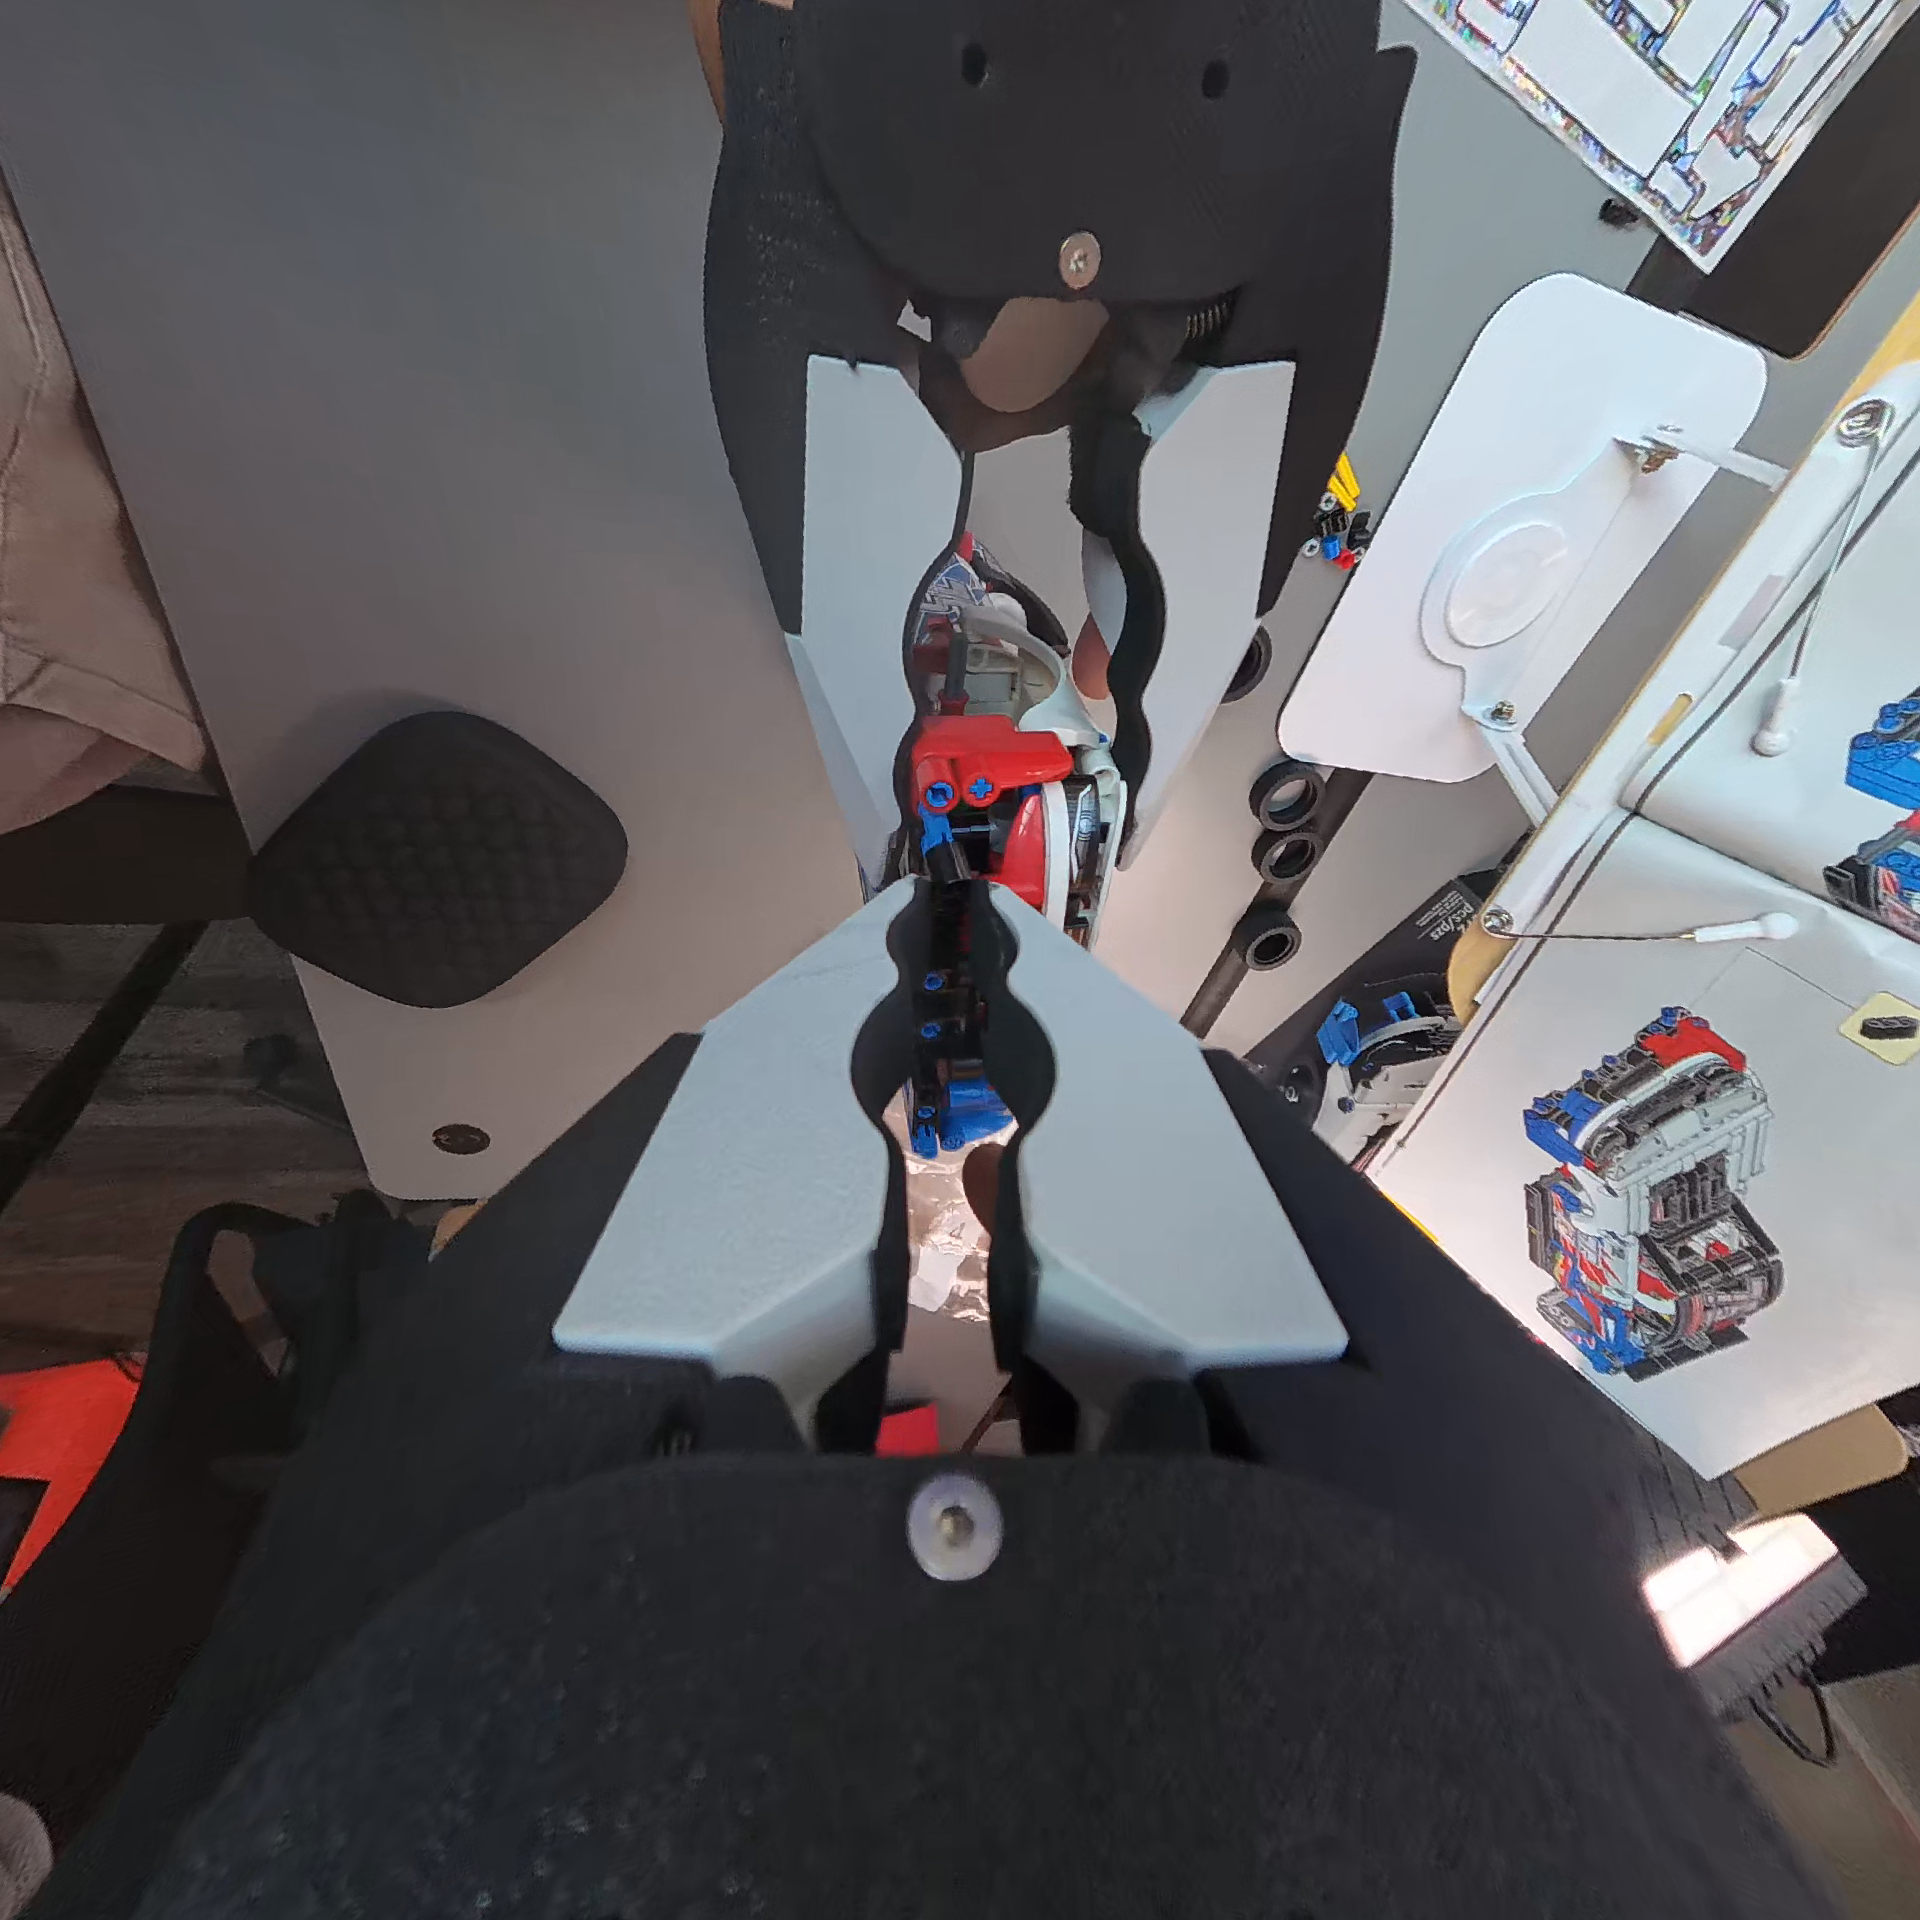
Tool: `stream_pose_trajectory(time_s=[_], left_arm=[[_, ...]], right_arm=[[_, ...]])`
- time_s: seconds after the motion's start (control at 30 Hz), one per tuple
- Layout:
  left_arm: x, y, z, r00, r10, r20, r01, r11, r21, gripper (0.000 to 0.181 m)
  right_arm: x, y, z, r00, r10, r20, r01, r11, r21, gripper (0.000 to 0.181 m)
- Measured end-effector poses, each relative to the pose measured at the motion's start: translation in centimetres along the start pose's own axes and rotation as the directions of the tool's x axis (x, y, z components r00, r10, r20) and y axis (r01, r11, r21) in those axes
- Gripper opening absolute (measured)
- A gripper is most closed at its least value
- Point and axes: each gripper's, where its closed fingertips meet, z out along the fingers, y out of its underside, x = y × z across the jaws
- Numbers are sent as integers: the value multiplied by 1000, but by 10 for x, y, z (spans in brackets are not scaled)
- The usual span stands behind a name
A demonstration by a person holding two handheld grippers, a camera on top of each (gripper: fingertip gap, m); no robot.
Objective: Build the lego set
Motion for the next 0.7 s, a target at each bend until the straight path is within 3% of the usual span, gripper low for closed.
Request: stream_pose_trajectory(time_s=[0.27, 0.7], left_arm=[[-1, 0, 1, 1000, -8, 8, 8, 1000, -3, 53], [1, 1, 1, 1000, -4, 12, 5, 1000, -29, 53]], right_arm=[[0, -1, -1, 1000, -3, 0, 3, 1000, 17, 4], [-2, -2, -2, 999, -11, -35, 19, 967, 253, 4]])
